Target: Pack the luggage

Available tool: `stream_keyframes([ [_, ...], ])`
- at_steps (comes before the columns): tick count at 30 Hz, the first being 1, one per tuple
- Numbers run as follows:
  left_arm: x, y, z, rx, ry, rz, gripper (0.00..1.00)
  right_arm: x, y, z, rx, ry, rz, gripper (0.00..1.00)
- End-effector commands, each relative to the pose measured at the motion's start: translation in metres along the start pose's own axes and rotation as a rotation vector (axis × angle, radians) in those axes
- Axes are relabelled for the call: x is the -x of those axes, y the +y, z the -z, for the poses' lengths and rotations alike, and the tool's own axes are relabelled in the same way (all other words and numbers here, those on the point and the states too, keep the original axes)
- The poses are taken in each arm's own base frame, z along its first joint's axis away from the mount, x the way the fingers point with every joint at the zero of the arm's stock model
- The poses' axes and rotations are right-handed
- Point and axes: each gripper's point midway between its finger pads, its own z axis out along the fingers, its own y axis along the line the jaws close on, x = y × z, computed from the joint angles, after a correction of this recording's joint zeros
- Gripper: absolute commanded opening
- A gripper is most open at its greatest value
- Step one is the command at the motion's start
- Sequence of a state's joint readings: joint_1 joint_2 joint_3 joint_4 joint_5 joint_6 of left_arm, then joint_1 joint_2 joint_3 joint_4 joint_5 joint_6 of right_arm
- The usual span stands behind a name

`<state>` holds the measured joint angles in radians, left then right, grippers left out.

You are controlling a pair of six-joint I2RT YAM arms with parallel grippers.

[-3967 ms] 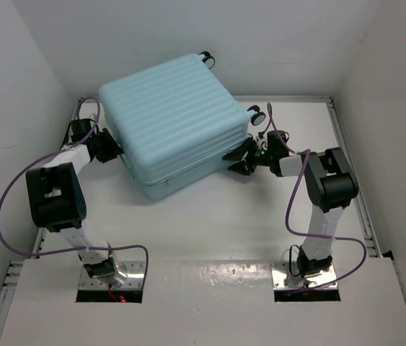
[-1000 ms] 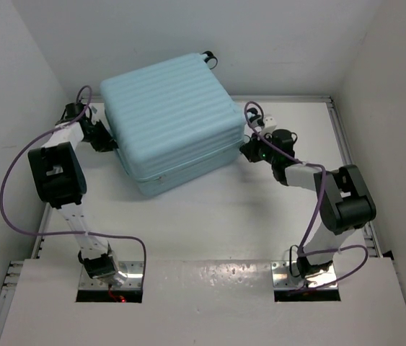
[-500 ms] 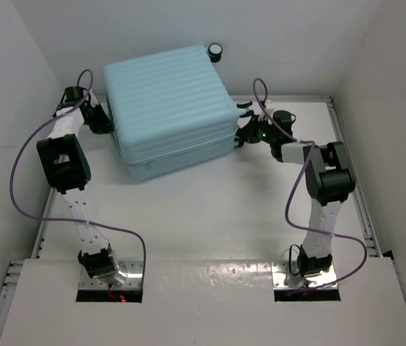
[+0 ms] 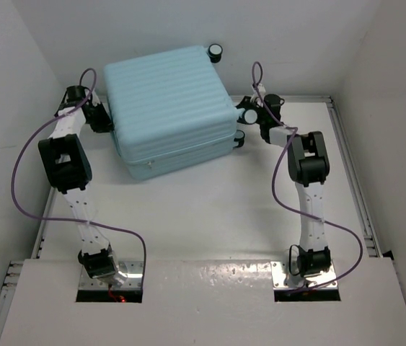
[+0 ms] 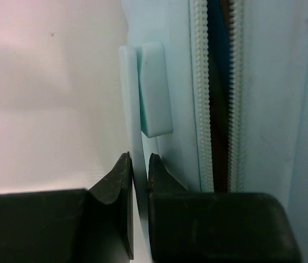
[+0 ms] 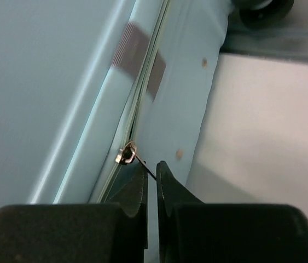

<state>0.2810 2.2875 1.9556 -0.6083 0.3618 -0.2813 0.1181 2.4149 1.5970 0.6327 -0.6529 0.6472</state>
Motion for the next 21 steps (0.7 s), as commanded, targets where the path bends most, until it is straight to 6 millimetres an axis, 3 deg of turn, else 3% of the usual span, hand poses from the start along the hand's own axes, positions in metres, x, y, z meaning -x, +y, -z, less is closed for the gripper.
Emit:
stream_keyframes([
  [1,0.034,0.041,-0.037,0.120,-0.175,-0.170,0.00,0.038,-0.084,-0.006,-0.277,-0.170,-0.074,0.00],
  [3,0.039,0.029,-0.030,0.075,-0.190,-0.171,0.09,0.058,-0.084,-0.022,-0.253,-0.202,-0.075,0.00],
  [5,0.037,0.018,-0.026,0.022,-0.184,-0.157,0.29,0.034,-0.098,-0.028,-0.283,-0.129,-0.141,0.06],
  [6,0.039,0.015,-0.020,0.020,-0.193,-0.160,0.43,0.044,-0.093,-0.035,-0.263,-0.136,-0.136,0.12],
  [9,0.041,0.007,-0.009,0.003,-0.204,-0.126,0.65,0.019,-0.091,-0.027,-0.273,-0.043,-0.180,0.30],
  [10,0.047,0.001,0.001,-0.002,-0.228,-0.124,0.68,0.021,-0.085,-0.023,-0.270,-0.032,-0.180,0.32],
  [11,0.053,0.000,0.008,-0.016,-0.252,-0.097,0.71,0.003,-0.085,-0.017,-0.271,0.015,-0.207,0.37],
  [13,0.065,0.001,0.028,-0.035,-0.296,-0.073,0.74,-0.014,-0.078,-0.008,-0.277,0.062,-0.249,0.41],
  [16,0.077,0.007,0.052,-0.049,-0.333,-0.028,0.76,-0.042,-0.069,-0.001,-0.275,0.155,-0.346,0.41],
  [17,0.081,-0.002,0.065,-0.065,-0.351,-0.027,0.77,-0.047,-0.061,0.000,-0.251,0.183,-0.374,0.36],
  [18,0.079,0.011,0.073,-0.048,-0.356,-0.008,0.80,-0.057,-0.055,-0.002,-0.240,0.209,-0.389,0.34],
  [20,0.080,0.018,0.090,-0.035,-0.379,0.001,0.85,-0.072,-0.041,0.001,-0.223,0.275,-0.436,0.27],
  [21,0.088,0.027,0.111,-0.009,-0.424,0.007,0.85,-0.087,-0.032,0.000,-0.217,0.312,-0.454,0.25],
])
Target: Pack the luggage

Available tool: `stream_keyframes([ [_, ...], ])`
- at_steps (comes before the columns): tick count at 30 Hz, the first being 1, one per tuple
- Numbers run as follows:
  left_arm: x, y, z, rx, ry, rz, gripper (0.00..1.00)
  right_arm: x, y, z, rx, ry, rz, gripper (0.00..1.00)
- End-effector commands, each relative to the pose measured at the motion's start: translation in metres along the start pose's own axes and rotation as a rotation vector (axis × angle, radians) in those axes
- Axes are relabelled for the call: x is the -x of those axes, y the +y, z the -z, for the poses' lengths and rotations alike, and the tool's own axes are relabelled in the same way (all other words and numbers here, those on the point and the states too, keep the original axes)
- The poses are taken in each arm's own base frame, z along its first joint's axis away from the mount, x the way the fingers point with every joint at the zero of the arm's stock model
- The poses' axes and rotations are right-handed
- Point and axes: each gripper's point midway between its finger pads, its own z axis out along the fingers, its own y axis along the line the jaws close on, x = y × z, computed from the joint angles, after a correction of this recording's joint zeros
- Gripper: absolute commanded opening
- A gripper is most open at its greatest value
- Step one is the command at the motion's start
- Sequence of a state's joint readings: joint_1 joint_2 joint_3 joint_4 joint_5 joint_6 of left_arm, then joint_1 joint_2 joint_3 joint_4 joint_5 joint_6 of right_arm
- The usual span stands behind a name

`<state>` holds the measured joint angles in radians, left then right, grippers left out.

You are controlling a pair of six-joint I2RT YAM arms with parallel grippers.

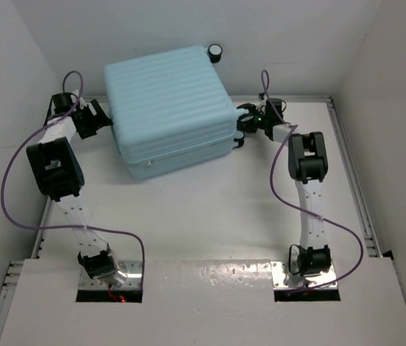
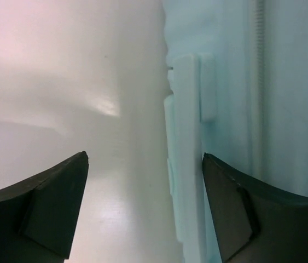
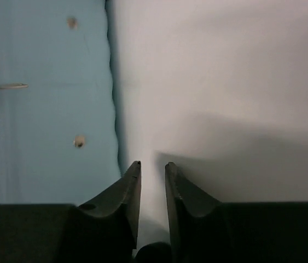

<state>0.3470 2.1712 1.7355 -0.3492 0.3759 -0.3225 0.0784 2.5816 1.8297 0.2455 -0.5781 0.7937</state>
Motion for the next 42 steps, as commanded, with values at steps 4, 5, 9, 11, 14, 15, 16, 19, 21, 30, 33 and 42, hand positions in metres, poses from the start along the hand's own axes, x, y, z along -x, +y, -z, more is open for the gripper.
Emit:
stream_keyframes([
  [4,0.069,0.040,0.119,0.072,-0.275,0.032,0.87,-0.118,0.043,0.026,0.002,0.343,-0.173,0.22],
  [5,0.063,0.048,0.128,0.098,-0.272,0.049,0.87,-0.138,0.046,0.036,-0.005,0.384,-0.184,0.20],
  [9,-0.005,0.088,0.161,0.194,-0.200,0.239,0.87,-0.202,0.074,0.072,0.014,0.510,-0.222,0.19],
  [11,-0.032,0.084,0.177,0.187,-0.167,0.283,0.87,-0.219,0.094,0.090,0.033,0.543,-0.260,0.18],
  [14,-0.095,0.087,0.186,0.191,-0.061,0.404,0.84,-0.239,0.121,0.117,0.078,0.551,-0.268,0.18],
  [15,-0.102,0.080,0.195,0.181,-0.069,0.426,0.83,-0.251,0.129,0.123,0.093,0.557,-0.254,0.18],
  [16,-0.130,0.077,0.192,0.161,-0.021,0.474,0.81,-0.252,0.140,0.133,0.116,0.546,-0.235,0.18],
  [19,-0.165,0.064,0.194,0.131,0.033,0.533,0.79,-0.243,0.172,0.150,0.171,0.483,-0.118,0.18],
  [21,-0.205,0.056,0.184,0.124,0.121,0.596,0.77,-0.238,0.174,0.171,0.139,0.435,-0.077,0.19],
  [30,-0.191,0.012,0.091,-0.117,0.074,0.718,0.74,-0.167,0.127,0.233,-0.068,0.158,0.149,0.28],
  [33,-0.151,0.004,0.064,-0.184,0.023,0.728,0.74,-0.144,0.117,0.251,-0.091,0.115,0.212,0.32],
  [42,0.007,0.010,0.014,-0.293,-0.204,0.639,0.76,-0.139,0.105,0.266,-0.108,0.090,0.243,0.34],
])
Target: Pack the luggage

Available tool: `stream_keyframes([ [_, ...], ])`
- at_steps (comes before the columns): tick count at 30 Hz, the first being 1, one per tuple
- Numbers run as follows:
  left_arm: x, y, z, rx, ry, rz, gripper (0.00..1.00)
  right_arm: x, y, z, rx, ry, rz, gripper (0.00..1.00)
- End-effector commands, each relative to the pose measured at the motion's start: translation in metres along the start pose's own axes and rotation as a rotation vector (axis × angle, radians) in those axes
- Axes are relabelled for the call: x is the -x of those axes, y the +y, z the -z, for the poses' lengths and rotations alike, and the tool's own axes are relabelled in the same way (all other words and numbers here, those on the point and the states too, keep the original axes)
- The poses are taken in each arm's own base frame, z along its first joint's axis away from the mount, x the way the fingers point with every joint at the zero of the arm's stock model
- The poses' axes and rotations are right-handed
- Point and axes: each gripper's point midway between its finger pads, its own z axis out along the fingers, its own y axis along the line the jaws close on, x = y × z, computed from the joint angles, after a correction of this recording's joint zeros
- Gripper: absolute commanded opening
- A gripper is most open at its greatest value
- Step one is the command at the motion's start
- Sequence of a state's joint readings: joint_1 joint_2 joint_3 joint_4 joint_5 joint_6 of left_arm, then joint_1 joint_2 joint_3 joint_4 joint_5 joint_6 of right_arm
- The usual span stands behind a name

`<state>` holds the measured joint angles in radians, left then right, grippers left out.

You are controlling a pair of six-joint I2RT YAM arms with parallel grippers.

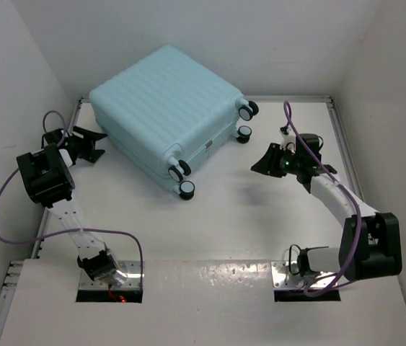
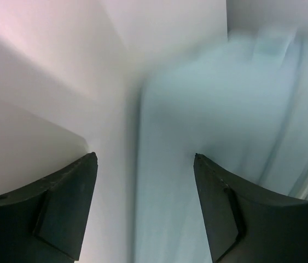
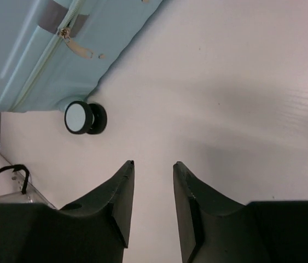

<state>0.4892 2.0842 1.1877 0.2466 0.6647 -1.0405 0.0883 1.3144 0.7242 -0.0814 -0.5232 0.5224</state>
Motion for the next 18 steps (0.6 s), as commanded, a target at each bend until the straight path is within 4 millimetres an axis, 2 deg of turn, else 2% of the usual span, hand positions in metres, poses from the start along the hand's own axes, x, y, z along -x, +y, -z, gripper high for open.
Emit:
stream_keyframes([
  [1,0.051,-0.052,-0.010,-0.089,-0.146,-0.181,0.76,0.001,0.003,0.001,0.001,-0.022,0.072,0.35],
  [3,0.074,-0.060,0.004,-0.058,-0.210,-0.243,0.76,0.008,0.006,-0.002,0.001,-0.046,0.103,0.35],
  [4,0.076,-0.063,0.019,-0.042,-0.230,-0.279,0.76,0.012,0.012,-0.005,-0.005,-0.062,0.146,0.35],
  [5,0.070,-0.052,0.018,-0.013,-0.208,-0.279,0.76,0.020,0.015,-0.007,-0.002,-0.095,0.189,0.35],
  [6,0.074,-0.063,0.038,-0.010,-0.241,-0.304,0.76,0.020,0.022,-0.011,0.008,-0.103,0.221,0.35],
  [7,0.066,-0.062,0.046,0.004,-0.230,-0.309,0.76,0.029,0.022,-0.016,-0.010,-0.146,0.285,0.35],
  [8,0.064,-0.060,0.058,0.009,-0.233,-0.323,0.76,0.030,0.040,-0.023,0.028,-0.171,0.345,0.35],
  [9,0.052,-0.044,0.068,0.042,-0.219,-0.304,0.76,0.032,0.044,-0.027,0.034,-0.186,0.368,0.35],
  [10,0.040,-0.061,0.089,0.028,-0.216,-0.333,0.76,0.037,0.039,-0.039,0.017,-0.209,0.390,0.35],
  [11,0.031,-0.060,0.099,0.039,-0.209,-0.374,0.76,0.042,0.054,-0.046,0.051,-0.235,0.415,0.35],
  [12,0.010,-0.046,0.107,0.061,-0.172,-0.365,0.75,0.048,0.060,-0.055,0.066,-0.248,0.421,0.35],
  [13,-0.005,-0.060,0.131,0.055,-0.180,-0.397,0.75,0.048,0.057,-0.064,0.062,-0.243,0.409,0.35],
  [14,-0.017,-0.058,0.142,0.064,-0.173,-0.424,0.75,0.056,0.070,-0.068,0.093,-0.279,0.431,0.35],
  [15,-0.037,-0.043,0.150,0.088,-0.146,-0.411,0.75,0.056,0.068,-0.081,0.097,-0.277,0.432,0.35],
  [16,-0.055,-0.040,0.159,0.111,-0.120,-0.408,0.75,0.059,0.075,-0.086,0.110,-0.286,0.448,0.35],
  [17,-0.065,-0.042,0.168,0.115,-0.122,-0.425,0.75,0.058,0.074,-0.095,0.116,-0.283,0.444,0.37],
  [18,-0.081,-0.056,0.183,0.086,-0.140,-0.477,0.75,0.063,0.086,-0.098,0.153,-0.298,0.458,0.37],
])
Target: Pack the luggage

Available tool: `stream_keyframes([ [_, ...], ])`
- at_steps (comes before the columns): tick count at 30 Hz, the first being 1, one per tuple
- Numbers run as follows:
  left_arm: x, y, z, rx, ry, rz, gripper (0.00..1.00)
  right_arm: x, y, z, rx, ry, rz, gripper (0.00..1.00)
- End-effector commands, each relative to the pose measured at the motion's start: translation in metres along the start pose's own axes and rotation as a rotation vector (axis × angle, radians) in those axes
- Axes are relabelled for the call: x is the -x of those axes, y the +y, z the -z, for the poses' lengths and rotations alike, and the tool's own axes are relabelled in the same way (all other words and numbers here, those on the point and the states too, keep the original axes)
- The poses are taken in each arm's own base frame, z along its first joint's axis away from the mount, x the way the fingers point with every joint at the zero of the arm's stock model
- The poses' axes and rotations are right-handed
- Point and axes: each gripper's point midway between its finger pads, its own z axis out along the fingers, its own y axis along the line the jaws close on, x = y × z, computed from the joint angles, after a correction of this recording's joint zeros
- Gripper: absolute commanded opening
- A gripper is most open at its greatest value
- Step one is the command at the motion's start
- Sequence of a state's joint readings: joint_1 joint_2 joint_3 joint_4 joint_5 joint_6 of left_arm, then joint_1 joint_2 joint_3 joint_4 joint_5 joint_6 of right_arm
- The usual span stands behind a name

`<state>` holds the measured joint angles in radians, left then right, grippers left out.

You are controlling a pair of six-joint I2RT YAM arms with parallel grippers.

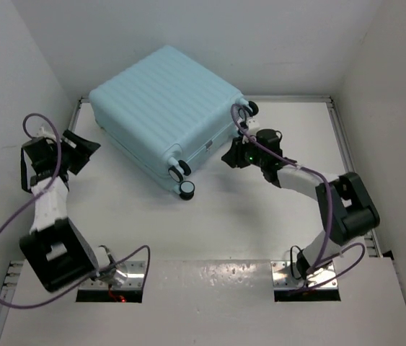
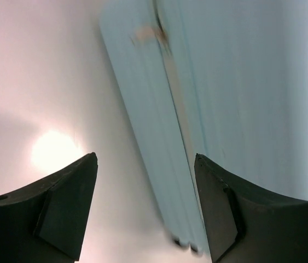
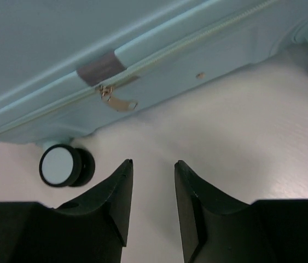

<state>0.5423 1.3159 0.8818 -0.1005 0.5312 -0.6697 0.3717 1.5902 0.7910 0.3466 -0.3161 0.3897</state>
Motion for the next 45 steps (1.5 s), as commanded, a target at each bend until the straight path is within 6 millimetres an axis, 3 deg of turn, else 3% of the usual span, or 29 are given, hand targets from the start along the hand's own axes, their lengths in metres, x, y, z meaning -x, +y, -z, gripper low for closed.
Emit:
stream_keyframes([
  [1,-0.047,-0.013,0.041,0.014,0.082,-0.072,0.75,0.049,0.017,-0.025,0.059,-0.162,0.090,0.37],
  [3,-0.055,-0.033,0.059,-0.027,0.072,-0.099,0.75,0.052,0.028,-0.031,0.096,-0.177,0.107,0.40],
  [6,-0.077,-0.039,0.074,-0.035,0.129,-0.084,0.82,0.047,0.040,-0.042,0.137,-0.166,0.098,0.41],
  [7,-0.091,-0.036,0.078,-0.031,0.153,-0.080,0.88,0.043,0.043,-0.046,0.145,-0.158,0.098,0.42],
  [11,-0.120,-0.017,0.090,0.029,0.195,-0.019,0.90,0.035,0.052,-0.056,0.167,-0.133,0.085,0.42],
  [12,-0.123,-0.007,0.092,0.066,0.199,0.007,0.88,0.040,0.051,-0.053,0.158,-0.144,0.084,0.42],
  [14,-0.119,0.003,0.092,0.094,0.181,0.045,0.83,0.023,0.040,-0.046,0.120,-0.102,0.069,0.41],
  [15,-0.117,0.006,0.091,0.098,0.169,0.050,0.82,0.037,0.042,-0.033,0.118,-0.134,0.069,0.38],
  [18,-0.113,0.014,0.083,0.106,0.161,0.066,0.76,0.043,0.022,0.003,0.060,-0.149,0.041,0.34],
  [19,-0.113,0.020,0.079,0.123,0.174,0.084,0.75,0.051,-0.004,0.014,0.004,-0.167,0.016,0.34],
  [21,-0.115,0.034,0.072,0.165,0.175,0.112,0.74,0.066,-0.018,0.034,-0.046,-0.186,-0.016,0.35],
  [22,-0.117,0.045,0.064,0.204,0.179,0.152,0.74,0.075,-0.051,0.046,-0.124,-0.208,-0.068,0.39],
  [23,-0.119,0.049,0.060,0.213,0.188,0.172,0.74,0.089,-0.065,0.050,-0.165,-0.239,-0.076,0.40],
  [25,-0.109,0.053,0.050,0.214,0.153,0.169,0.74,0.105,-0.117,0.056,-0.288,-0.285,-0.141,0.41],
  [26,-0.100,0.057,0.044,0.235,0.133,0.162,0.74,0.136,-0.135,0.064,-0.322,-0.349,-0.147,0.41],
  [27,-0.089,0.056,0.038,0.228,0.099,0.144,0.74,0.117,-0.160,0.046,-0.356,-0.303,-0.209,0.41],
  [28,-0.083,0.058,0.035,0.237,0.086,0.139,0.74,0.118,-0.168,0.042,-0.368,-0.304,-0.243,0.41],
  [29,-0.069,0.063,0.030,0.263,0.064,0.115,0.74,0.152,-0.188,0.050,-0.390,-0.371,-0.238,0.41],
  [30,-0.064,0.063,0.026,0.261,0.062,0.099,0.74,0.123,-0.211,0.025,-0.413,-0.301,-0.286,0.41],
  [31,-0.057,0.064,0.023,0.263,0.051,0.069,0.74,0.120,-0.215,0.015,-0.386,-0.278,-0.295,0.43],
  [32,-0.047,0.060,0.020,0.270,0.032,0.055,0.75,0.166,-0.214,0.012,-0.352,-0.350,-0.261,0.43],
  [33,-0.045,0.063,0.016,0.272,0.037,0.043,0.75,0.124,-0.232,-0.022,-0.331,-0.258,-0.352,0.44],
  [36,-0.040,0.066,0.015,0.289,0.027,0.020,0.75,0.182,-0.232,-0.058,-0.201,-0.332,-0.336,0.45],
  [37,-0.036,0.063,0.015,0.283,0.020,0.005,0.76,0.141,-0.248,-0.093,-0.188,-0.258,-0.403,0.45],
  [39,-0.036,0.069,0.017,0.303,0.025,-0.011,0.76,0.173,-0.244,-0.118,-0.107,-0.303,-0.424,0.46],
  [40,-0.038,0.071,0.018,0.308,0.036,-0.015,0.76,0.148,-0.241,-0.146,-0.076,-0.267,-0.479,0.48],
  [41,-0.038,0.071,0.018,0.308,0.038,-0.027,0.76,0.194,-0.226,-0.149,-0.019,-0.344,-0.435,0.49],
  [42,-0.038,0.076,0.018,0.319,0.040,-0.017,0.76,0.158,-0.237,-0.173,-0.029,-0.297,-0.479,0.51],
  [45,-0.040,0.073,0.019,0.305,0.061,-0.029,0.76,0.154,-0.218,-0.197,0.012,-0.333,-0.493,0.63],
])
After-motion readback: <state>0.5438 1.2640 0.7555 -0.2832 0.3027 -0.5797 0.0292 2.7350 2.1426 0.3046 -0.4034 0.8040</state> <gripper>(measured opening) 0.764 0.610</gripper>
